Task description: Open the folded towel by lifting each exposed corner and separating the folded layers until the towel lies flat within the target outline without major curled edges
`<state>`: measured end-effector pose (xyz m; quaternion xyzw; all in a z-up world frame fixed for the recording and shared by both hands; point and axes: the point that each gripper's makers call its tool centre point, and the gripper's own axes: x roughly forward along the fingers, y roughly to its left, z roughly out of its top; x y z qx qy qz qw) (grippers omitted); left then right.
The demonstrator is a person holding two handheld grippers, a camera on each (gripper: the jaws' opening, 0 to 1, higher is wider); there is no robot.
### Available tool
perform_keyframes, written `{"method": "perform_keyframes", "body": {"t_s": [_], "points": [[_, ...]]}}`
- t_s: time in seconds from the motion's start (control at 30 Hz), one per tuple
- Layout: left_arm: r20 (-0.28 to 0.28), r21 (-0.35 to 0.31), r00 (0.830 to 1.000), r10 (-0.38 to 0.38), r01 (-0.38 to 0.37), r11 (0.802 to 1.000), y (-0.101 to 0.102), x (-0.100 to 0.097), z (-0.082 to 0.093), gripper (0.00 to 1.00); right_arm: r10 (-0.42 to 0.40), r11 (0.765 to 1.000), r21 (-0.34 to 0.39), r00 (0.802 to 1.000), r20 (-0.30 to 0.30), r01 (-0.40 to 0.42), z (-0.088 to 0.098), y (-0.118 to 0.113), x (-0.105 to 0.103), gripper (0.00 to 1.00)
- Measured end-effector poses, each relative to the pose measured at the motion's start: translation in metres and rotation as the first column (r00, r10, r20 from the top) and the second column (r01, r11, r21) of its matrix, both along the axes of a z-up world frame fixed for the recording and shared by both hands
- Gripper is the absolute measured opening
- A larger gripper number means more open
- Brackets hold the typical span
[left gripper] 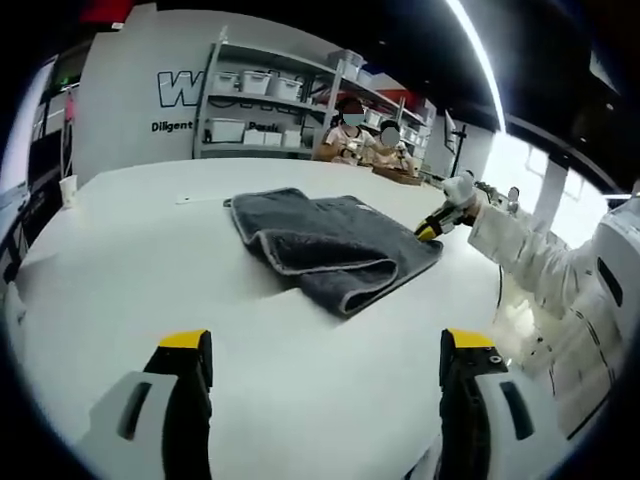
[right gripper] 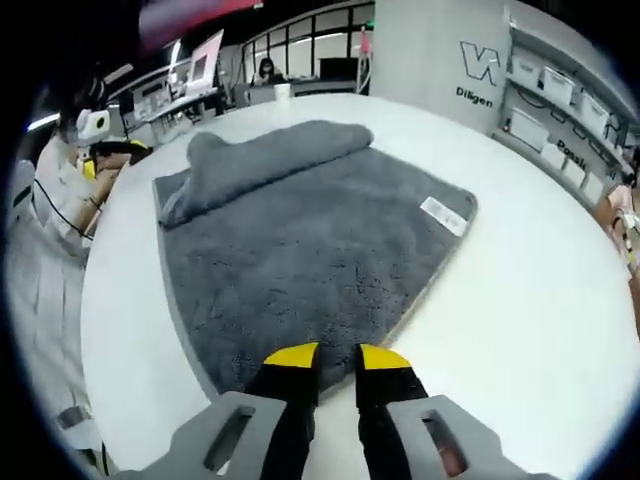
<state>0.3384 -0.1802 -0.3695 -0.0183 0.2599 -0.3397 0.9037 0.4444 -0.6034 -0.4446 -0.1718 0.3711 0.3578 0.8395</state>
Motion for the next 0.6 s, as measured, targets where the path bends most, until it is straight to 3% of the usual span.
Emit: {"method": "perform_keyframes", "body": {"t_s": [0.1, 0.2, 0.37, 0.6], "points": [[0.000, -0.001, 1.000, -0.001, 0.001, 1.000, 0.000, 0.000, 0.000, 0.93, 0.004, 1.000, -0.021, 1.000, 0.014, -0.004, 0.003, 0.000, -0.003, 0.08], [0.000, -0.004, 1.000, 0.001, -0.001, 1.000, 0.002, 0.000, 0.000, 0.93, -0.005, 1.000, 0.003, 1.000, 0.023, 0.005, 0.010, 0.001, -0.011, 0.09], [-0.004, -0.006, 1.000, -0.005, 0.005, 1.000, 0.001, 0.000, -0.002, 0.93, 0.013, 1.000, -0.012, 1.000, 0.002, -0.013, 0.008, 0.001, -0.032, 0.09], [-0.006, -0.007, 1.000, -0.017, 0.017, 1.000, -0.003, -0.001, -0.003, 0.93, -0.005, 1.000, 0.029, 1.000, 0.006, 0.004, 0.012, -0.002, -0.051, 0.08]]}}
